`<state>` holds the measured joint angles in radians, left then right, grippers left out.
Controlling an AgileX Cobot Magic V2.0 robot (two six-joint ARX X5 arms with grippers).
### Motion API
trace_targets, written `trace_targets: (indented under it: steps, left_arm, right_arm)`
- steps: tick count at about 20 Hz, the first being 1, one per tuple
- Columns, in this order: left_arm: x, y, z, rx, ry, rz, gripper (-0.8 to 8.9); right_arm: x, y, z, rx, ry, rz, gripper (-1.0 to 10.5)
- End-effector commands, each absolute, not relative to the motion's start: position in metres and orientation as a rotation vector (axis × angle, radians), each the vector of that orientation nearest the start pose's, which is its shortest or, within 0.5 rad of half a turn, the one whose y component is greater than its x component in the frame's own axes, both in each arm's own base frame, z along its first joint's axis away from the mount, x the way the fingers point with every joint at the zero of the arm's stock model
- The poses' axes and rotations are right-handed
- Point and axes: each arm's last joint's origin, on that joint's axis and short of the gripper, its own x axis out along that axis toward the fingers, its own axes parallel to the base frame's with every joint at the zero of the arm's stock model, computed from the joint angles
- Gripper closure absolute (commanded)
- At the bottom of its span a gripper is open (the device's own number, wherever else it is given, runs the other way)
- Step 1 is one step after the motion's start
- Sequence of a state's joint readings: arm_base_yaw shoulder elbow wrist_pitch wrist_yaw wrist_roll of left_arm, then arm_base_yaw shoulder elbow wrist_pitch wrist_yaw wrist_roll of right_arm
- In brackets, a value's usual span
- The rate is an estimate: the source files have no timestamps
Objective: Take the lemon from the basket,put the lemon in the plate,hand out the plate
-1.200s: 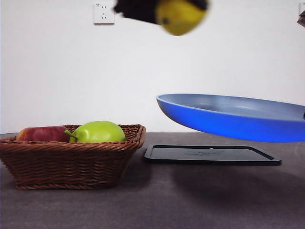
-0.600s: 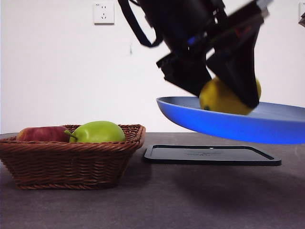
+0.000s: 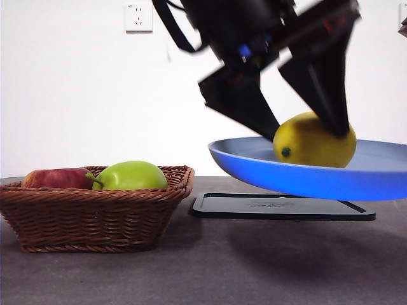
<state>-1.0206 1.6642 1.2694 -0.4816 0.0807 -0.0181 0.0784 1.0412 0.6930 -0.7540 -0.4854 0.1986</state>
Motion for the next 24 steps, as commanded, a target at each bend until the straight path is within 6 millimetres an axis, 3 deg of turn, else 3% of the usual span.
trace_targets:
  steps: [1, 7, 14, 20, 24]
  left_arm:
    - [0.180, -0.297, 0.276, 0.369, 0.795, -1.019, 4.24]
    - [0.163, -0.240, 0.335, 0.308, 0.721, -0.979, 4.24]
    - [0.132, -0.177, 0.380, 0.268, 0.625, -0.896, 4.24]
    - [0.124, -0.165, 0.385, 0.260, 0.638, -0.872, 4.25]
    - [0.125, -0.166, 0.386, 0.255, 0.611, -0.853, 4.25]
  right_arm:
    - [0.184, 0.028, 0.222, 0.426, 1.149, 0.382, 9.4]
    - [0.217, 0.030, 0.216, 0.419, 1.170, 0.321, 9.4]
    - [0.308, 0.036, 0.219, 0.424, 1.136, 0.319, 9.4]
    - [0.381, 0.037, 0.198, 0.445, 1.148, 0.298, 9.4]
    - [0.402, 0.037, 0.175, 0.469, 1.166, 0.277, 9.4]
